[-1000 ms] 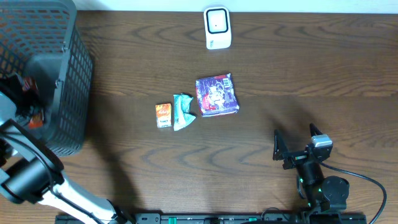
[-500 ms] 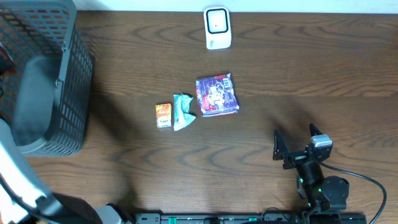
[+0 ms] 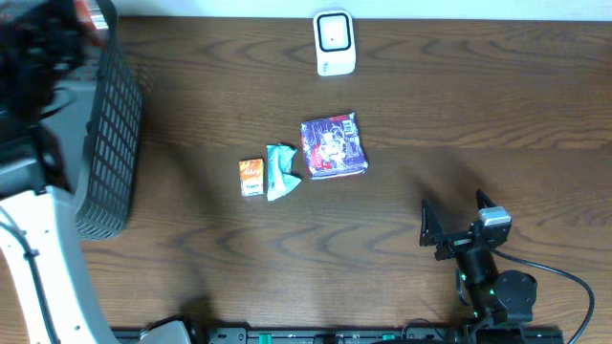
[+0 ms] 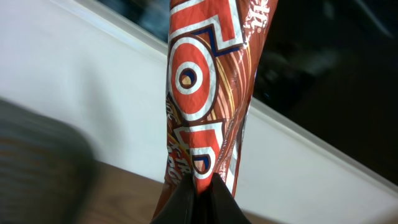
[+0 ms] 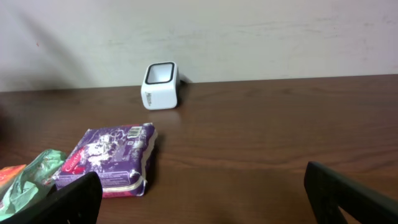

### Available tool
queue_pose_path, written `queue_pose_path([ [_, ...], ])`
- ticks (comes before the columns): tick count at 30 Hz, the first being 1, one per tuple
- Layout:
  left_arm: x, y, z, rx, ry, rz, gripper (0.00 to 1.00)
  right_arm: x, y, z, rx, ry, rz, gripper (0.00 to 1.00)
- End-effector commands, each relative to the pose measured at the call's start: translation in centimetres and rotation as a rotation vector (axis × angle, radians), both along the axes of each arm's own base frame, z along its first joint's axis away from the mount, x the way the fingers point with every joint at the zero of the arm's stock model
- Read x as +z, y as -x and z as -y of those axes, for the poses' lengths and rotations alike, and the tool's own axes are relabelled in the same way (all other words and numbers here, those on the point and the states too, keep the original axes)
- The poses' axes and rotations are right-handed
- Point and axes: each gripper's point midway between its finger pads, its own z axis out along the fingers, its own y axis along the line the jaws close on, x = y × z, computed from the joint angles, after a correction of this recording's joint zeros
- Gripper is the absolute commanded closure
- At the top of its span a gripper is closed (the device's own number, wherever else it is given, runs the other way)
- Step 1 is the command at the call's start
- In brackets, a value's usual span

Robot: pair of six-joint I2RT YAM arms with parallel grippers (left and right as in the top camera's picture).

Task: Scan the item barcode
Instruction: 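Carry the red TOP bar out of the basket to the table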

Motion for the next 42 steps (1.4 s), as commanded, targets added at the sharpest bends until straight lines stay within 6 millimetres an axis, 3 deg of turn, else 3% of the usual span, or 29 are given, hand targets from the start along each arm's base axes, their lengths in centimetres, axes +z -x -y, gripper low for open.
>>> queue_pose_path([
  [1, 0.2, 0.1, 5.9, -0.148, 0.022, -0.014, 0.93, -0.1, 0.0, 0.1, -0.005, 0.013, 0.003, 0.01],
  [5, -2.5, -0.1, 9.9, -0.182, 0.034, -0.13, 0.93, -0.1, 0.0, 0.1, -0.004, 0.013, 0.003, 0.01],
  [9, -7.6, 0.2, 12.3, -0.13, 0.001, -0.332, 0.93, -0.1, 0.0, 0.1, -0.005, 0.013, 0.003, 0.01],
  [14, -14.9, 2.1, 14.9, -0.11, -0.084, -0.619, 0.93, -0.1, 0.0, 0.1, -0.004, 0.013, 0.004, 0.01],
  [21, -22.5, 3.7, 20.3, -0.235, -0.166, -0.876, 0.93, -0.1, 0.0, 0.1, -0.004, 0.013, 0.003, 0.01],
  [26, -26.9, 4.0, 22.8, -0.251, -0.163, -1.013, 0.93, -0.1, 0.0, 0.1, -0.005, 0.013, 0.003, 0.01],
  [33, -30.3, 4.2, 23.5, -0.244, -0.172, -1.114, 0.93, -0.1, 0.0, 0.1, -0.005, 0.013, 0.003, 0.01],
  [42, -30.8, 4.4, 23.5, -0.231, -0.161, -1.138, 0.93, -0.1, 0.0, 0.1, -0.005, 0.013, 0.004, 0.01],
])
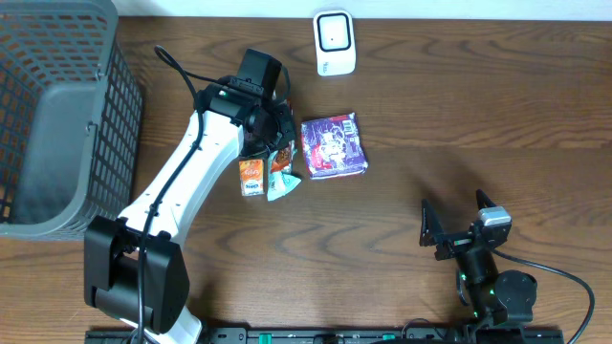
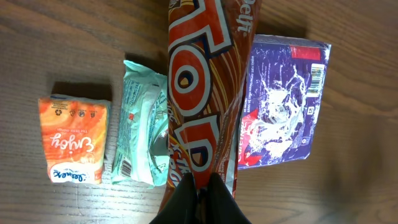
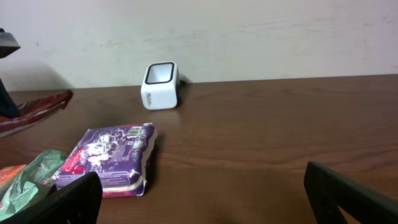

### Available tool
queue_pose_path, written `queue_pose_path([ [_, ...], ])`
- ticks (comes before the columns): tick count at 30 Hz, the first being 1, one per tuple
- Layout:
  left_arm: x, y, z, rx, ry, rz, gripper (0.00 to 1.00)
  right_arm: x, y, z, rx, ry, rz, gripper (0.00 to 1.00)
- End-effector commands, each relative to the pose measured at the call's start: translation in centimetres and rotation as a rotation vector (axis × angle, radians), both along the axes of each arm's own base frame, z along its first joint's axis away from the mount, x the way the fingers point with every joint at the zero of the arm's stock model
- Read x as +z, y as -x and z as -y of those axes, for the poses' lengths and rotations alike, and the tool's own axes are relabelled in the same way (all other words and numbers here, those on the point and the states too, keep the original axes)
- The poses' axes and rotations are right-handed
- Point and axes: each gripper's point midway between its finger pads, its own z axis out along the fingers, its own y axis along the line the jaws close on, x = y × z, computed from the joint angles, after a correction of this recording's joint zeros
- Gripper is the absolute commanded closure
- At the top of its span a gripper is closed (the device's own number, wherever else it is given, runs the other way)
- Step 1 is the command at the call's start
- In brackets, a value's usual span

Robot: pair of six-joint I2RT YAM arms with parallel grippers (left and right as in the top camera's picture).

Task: Scan the item barcode
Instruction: 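Carry the red TOP bar out of the basket to the table, then lay the TOP bar between green wipes and purple box, release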

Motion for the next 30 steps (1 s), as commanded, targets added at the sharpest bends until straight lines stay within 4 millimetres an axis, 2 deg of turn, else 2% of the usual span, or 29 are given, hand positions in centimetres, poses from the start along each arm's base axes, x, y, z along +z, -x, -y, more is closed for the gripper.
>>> queue_pose_path([
  [1, 0.2, -0.3, -0.2, 0.039, -0.004, 0.0, 0.93, -0.1, 0.0, 0.1, -0.004, 0.013, 0.003, 0.01],
  [5, -0.4, 0.0, 0.2, 0.073, 0.005, -0.032, 0.93, -0.1, 0.0, 0.1, -0.004, 0.013, 0.003, 0.01],
  [15, -3.0, 1.5, 2.6, 0.003, -0.021, -0.083, 0.92, -0.1, 0.0, 0.1, -0.004, 0.013, 0.003, 0.01],
  [16, -3.2, 1.5, 2.6, 0.004, -0.028, -0.086, 0.88, -0.1, 0.0, 0.1, -0.005, 0.013, 0.003, 0.01],
  [17, -3.4, 1.4, 2.4, 0.008, -0.039, -0.085, 0.73, -0.1, 0.0, 0.1, -0.004, 0.013, 0.003, 0.01],
  [18, -3.6, 1.3, 2.1, 0.013, -0.053, -0.081, 0.65, -0.1, 0.0, 0.1, -0.005, 0.013, 0.003, 0.01],
  [19, -3.6, 1.2, 2.0, 0.017, -0.062, -0.078, 0.64, -0.1, 0.0, 0.1, -0.005, 0.013, 0.003, 0.01],
  [22, -3.7, 0.8, 1.1, 0.035, -0.108, -0.055, 0.5, -0.1, 0.0, 0.1, -0.004, 0.013, 0.003, 0.01],
  [26, -2.9, 0.1, 1.1, -0.019, -0.114, -0.007, 0.45, -0.1, 0.0, 0.1, -0.004, 0.013, 0.003, 0.01],
  [28, -1.9, -0.3, 1.0, -0.043, -0.111, 0.027, 0.43, -0.1, 0.0, 0.1, -0.005, 0.013, 0.003, 0.01],
  [30, 0.5, -1.0, 0.4, -0.038, -0.093, 0.088, 0.4, -0.1, 0.0, 0.1, -0.005, 0.013, 0.003, 0.01],
])
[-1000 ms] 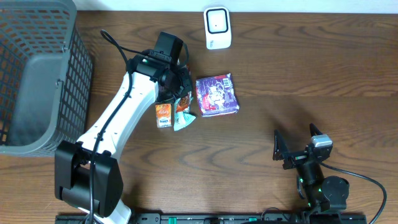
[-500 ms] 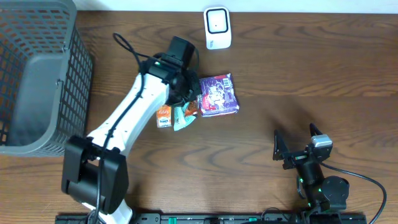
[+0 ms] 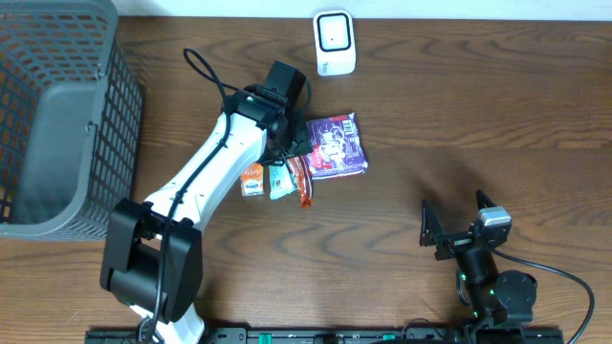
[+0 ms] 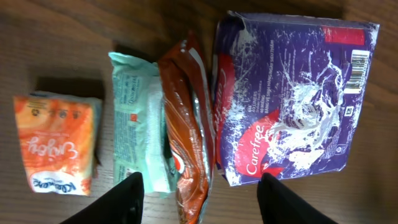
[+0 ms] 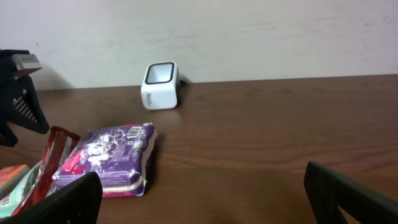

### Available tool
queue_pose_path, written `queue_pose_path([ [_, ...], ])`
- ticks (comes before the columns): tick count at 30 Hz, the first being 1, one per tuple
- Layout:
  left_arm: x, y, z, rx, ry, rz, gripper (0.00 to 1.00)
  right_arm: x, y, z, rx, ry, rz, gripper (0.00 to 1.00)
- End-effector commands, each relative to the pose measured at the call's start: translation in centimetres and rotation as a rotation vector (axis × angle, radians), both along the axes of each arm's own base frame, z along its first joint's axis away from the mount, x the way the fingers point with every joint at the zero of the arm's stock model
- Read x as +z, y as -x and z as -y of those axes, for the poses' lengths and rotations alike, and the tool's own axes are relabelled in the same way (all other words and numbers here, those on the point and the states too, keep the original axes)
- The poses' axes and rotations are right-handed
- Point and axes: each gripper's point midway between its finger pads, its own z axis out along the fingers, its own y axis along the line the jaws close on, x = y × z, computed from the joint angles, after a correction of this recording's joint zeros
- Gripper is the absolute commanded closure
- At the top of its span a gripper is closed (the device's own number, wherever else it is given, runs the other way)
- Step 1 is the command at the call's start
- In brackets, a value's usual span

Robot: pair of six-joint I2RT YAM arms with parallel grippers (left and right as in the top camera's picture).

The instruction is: Scan the item barcode

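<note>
A red-brown snack wrapper (image 4: pixel 186 130) lies on its edge between a mint-green pack (image 4: pixel 134 118) and a purple Carefree pack (image 4: pixel 292 99). My left gripper (image 4: pixel 202 199) hangs open just above the wrapper, a finger to either side, holding nothing. In the overhead view the wrapper (image 3: pixel 301 182) shows beside the purple pack (image 3: pixel 335 143), under the left gripper (image 3: pixel 287 143). The white barcode scanner (image 3: pixel 335 43) stands at the table's far edge. My right gripper (image 5: pixel 199 199) rests open near the front right, empty.
An orange tissue pack (image 4: pixel 56 143) lies left of the green one. A grey mesh basket (image 3: pixel 53 115) fills the far left of the table. Bare wood stretches between the purple pack and the right arm (image 3: pixel 478 258).
My left gripper held the red-brown wrapper above the row of packs; now it is open and the wrapper lies on the table between the green and purple packs. Right arm unchanged.
First my left gripper held the wrapper up at the basket on the far left. Then it held it over the packs in the table's middle. Now the wrapper lies among them and the gripper is open above it.
</note>
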Motion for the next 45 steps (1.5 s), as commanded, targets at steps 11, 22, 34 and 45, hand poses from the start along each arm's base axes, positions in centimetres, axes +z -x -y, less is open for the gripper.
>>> queue_pose_path([
  [11, 12.9, -1.6, -9.9, 0.185, 0.044, 0.302, 0.24, -0.1, 0.0, 0.1, -0.004, 0.013, 0.003, 0.01],
  [22, 11.6, 1.2, -14.5, 0.293, -0.007, 0.17, 0.02, -0.1, 0.0, 0.1, -0.005, 0.013, 0.003, 0.01],
  [34, 11.5, 1.5, -14.7, 0.297, -0.022, 0.157, 0.02, -0.1, 0.0, 0.1, -0.004, 0.013, 0.003, 0.01],
  [45, 11.5, 1.5, -14.7, 0.297, -0.021, 0.157, 0.02, -0.1, 0.0, 0.1, -0.005, 0.013, 0.003, 0.01],
])
